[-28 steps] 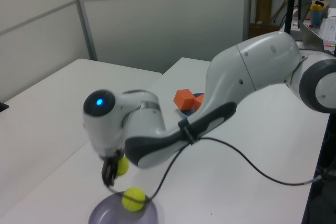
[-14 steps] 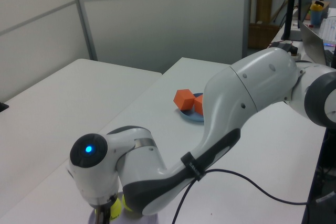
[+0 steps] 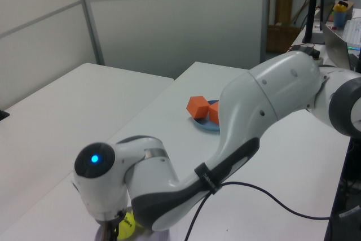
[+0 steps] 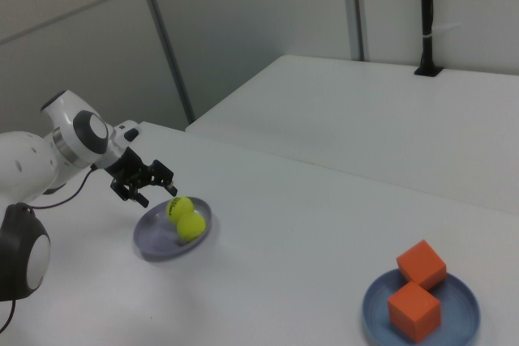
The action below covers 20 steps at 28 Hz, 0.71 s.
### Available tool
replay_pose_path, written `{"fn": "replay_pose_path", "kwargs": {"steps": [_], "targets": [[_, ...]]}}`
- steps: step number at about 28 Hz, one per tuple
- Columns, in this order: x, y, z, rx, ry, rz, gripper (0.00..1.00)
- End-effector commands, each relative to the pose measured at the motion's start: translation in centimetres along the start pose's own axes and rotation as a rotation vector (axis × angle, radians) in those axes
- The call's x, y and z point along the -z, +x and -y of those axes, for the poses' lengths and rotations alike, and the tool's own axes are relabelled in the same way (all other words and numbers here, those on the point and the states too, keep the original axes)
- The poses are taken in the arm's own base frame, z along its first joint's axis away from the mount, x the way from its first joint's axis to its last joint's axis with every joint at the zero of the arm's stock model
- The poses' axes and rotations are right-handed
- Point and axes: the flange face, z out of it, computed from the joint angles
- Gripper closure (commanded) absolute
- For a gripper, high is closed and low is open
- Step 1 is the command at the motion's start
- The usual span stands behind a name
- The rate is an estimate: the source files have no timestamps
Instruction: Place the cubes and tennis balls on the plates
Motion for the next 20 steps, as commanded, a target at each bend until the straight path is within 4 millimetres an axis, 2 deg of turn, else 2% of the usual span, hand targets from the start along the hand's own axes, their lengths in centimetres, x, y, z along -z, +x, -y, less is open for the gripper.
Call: {"fn": "replay_pose_path", "kwargs": {"steps": [1, 3, 5, 8, 9, 11, 12, 16, 17, 20], "targets": [[5.2, -0.9, -4.3, -0.085, 0.009, 0.028, 0.00], [6.8, -1.4, -5.7, -0.099, 0.018, 0.049, 0.00], [9.1, -2.0, -8.2, -0.129, 0.040, 0.063, 0.00], [11.0, -2.8, -11.9, -0.179, 0.058, 0.058, 0.00], [12.3, -3.4, -13.3, -0.192, 0.060, 0.065, 0.00], [13.4, -4.1, -15.1, -0.206, 0.046, 0.086, 0.00], [14.5, -5.0, -17.8, -0.235, 0.024, 0.108, 0.00], [16.3, -7.3, -22.1, -0.309, 0.039, 0.154, 0.00], [17.4, -8.7, -24.3, -0.334, 0.052, 0.172, 0.00], [18.6, -11.1, -26.9, -0.325, 0.087, 0.232, 0.00]]}}
